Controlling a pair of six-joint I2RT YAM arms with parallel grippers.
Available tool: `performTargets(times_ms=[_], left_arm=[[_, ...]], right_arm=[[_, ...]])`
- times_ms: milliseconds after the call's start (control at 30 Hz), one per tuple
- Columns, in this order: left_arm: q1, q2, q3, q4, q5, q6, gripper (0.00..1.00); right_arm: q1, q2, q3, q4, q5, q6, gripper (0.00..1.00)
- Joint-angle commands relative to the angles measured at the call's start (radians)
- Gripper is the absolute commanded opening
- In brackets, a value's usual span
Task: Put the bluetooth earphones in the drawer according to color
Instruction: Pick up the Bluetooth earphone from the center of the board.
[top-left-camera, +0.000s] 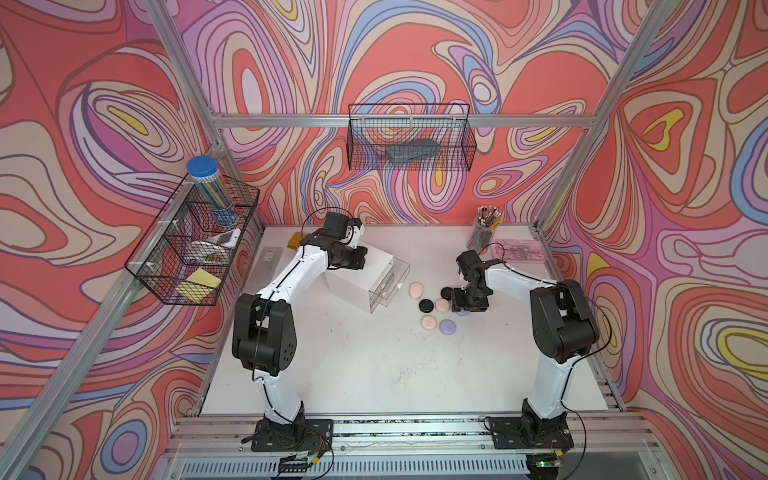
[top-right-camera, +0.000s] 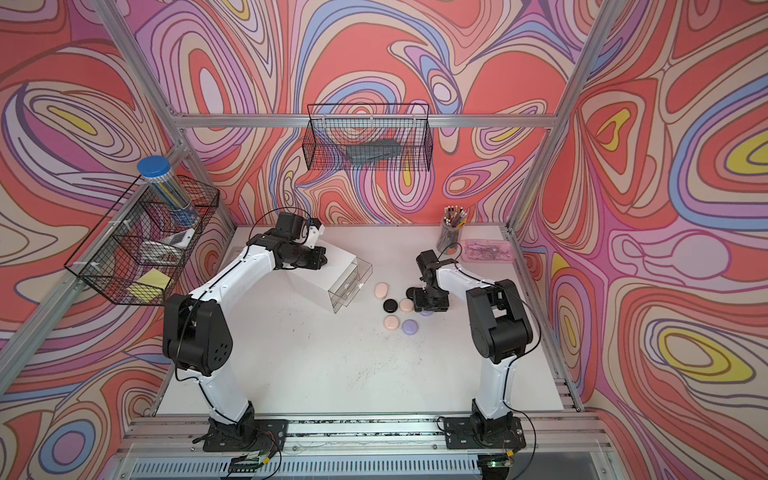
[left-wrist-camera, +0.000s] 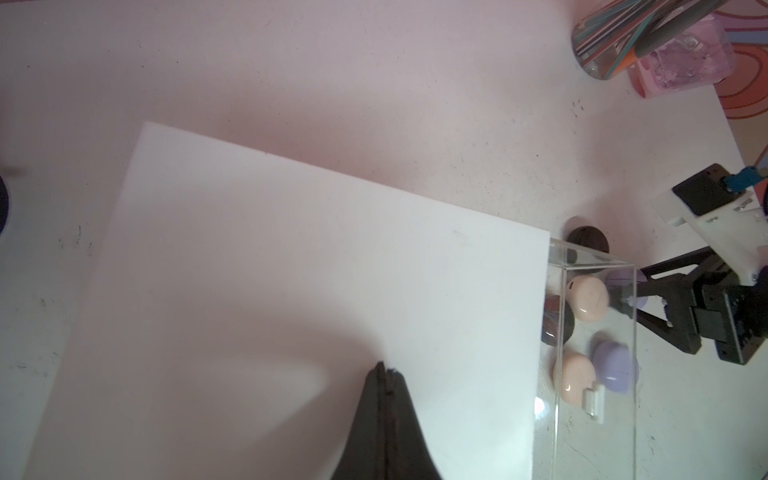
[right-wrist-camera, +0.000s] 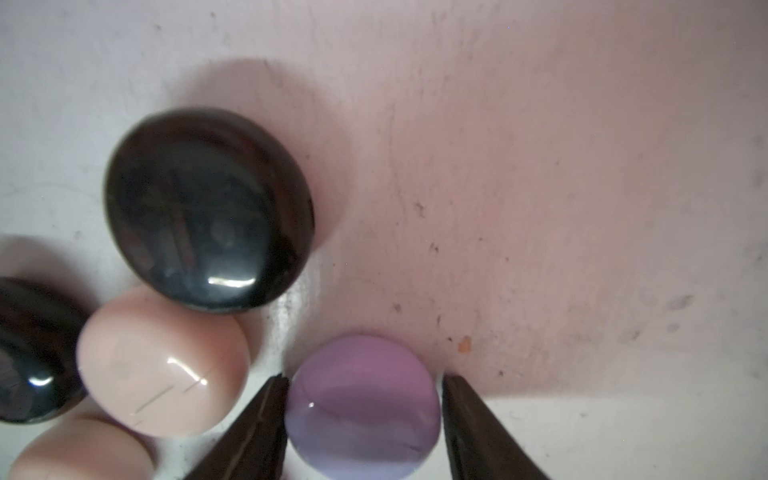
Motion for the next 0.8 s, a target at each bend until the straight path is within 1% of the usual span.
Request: performTargets(times_ms=[0, 67, 233, 333, 600, 767], left_arm=[[-0.005, 0.074, -0.064, -0.173, -0.055, 0.013, 0.00], [-0.005, 0.072, -0.064, -0.173, -0.055, 0.014, 0.00], [-0.005, 0.070, -0.065, -0.172, -0.057, 0.014, 0.00], [-0.005, 0.072, -0.065, -0.171, -0.054, 0.014, 0.00], [-0.005, 0.073, -0.065, -0.171, -0.050, 0.013, 0.00], [-0.005, 0.079, -0.062, -0.172, -0.044, 0.011, 0.00]], right_arm=[[0.002, 0.023, 0.014, 0.012, 0.015, -0.008, 0.56], [0.003, 0.026, 0.017, 0.009, 0.019, -0.009, 0.53], [0.003, 0.009, 0.013, 0.007, 0.025, -0.008, 0.50], [0.001, -0.007, 0.015, 0.003, 0.026, -0.006, 0.44], [0.003, -0.062, 0.057, -0.035, 0.048, -0.008, 0.41], [0.005, -0.097, 0.112, -0.064, 0.052, -0.022, 0.41]])
